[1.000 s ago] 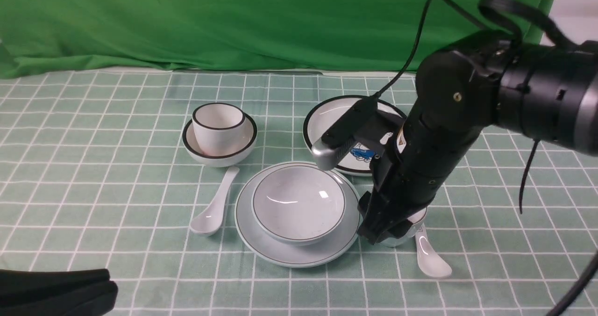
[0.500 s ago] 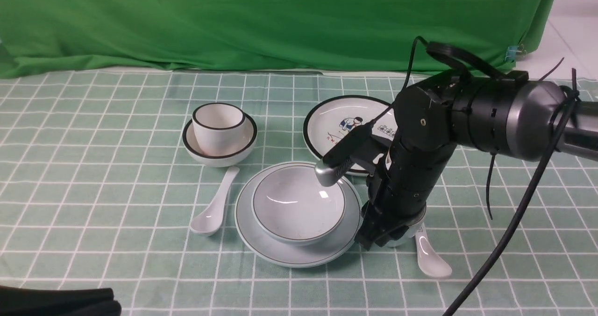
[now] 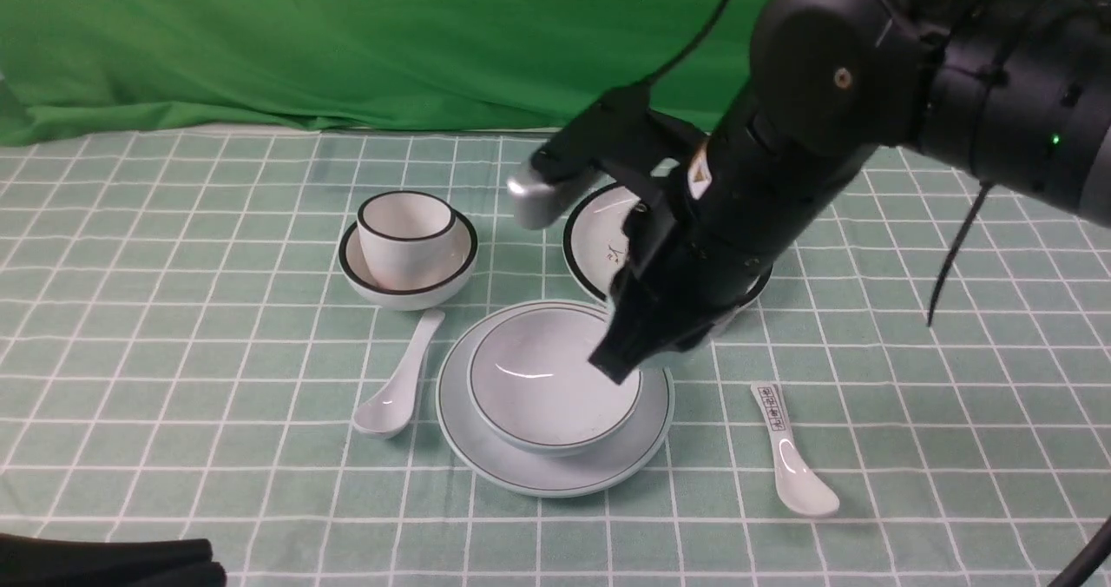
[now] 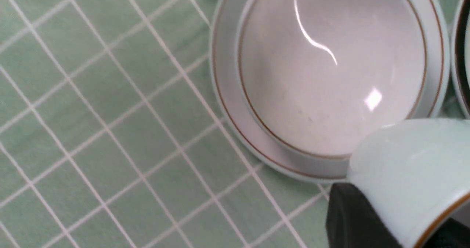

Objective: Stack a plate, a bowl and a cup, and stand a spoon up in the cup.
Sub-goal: Use the right arm to put the blue teacup into the blue rice bowl in the middle

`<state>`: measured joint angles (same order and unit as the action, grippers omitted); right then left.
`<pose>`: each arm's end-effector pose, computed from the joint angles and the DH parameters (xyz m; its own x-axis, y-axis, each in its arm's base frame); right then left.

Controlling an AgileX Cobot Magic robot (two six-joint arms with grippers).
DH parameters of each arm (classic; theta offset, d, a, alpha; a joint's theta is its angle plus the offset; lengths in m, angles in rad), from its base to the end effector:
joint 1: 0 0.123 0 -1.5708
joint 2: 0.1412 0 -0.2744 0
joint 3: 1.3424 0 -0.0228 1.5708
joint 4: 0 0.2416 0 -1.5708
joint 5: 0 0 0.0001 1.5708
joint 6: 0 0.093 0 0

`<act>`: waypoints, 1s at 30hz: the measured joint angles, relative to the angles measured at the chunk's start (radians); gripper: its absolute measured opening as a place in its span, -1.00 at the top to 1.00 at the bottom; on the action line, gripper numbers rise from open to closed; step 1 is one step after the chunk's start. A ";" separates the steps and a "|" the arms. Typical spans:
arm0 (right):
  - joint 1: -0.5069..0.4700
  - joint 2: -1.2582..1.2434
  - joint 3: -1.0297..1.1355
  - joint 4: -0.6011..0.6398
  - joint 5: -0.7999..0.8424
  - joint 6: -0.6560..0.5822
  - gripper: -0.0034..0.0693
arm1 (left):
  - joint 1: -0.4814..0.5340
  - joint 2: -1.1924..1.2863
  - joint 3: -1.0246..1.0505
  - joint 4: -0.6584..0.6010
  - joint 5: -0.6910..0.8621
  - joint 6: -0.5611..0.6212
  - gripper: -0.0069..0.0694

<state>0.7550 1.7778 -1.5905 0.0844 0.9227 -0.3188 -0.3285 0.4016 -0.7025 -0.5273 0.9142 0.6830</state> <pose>0.2759 0.2682 0.3003 -0.4112 -0.7494 -0.5190 -0.8483 0.5229 -0.0830 0.0416 -0.0534 0.3398 -0.1789 0.3855 -0.9052 0.7373 0.6617 0.1360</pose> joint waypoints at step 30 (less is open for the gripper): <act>0.035 0.328 -0.158 -0.010 -0.052 0.003 -0.13 | 0.000 0.000 0.000 0.000 -0.019 0.006 0.78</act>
<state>0.7901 2.1059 -1.7485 0.0741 0.8702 -0.3160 -0.3285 0.4016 -0.7025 -0.5273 0.8957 0.6885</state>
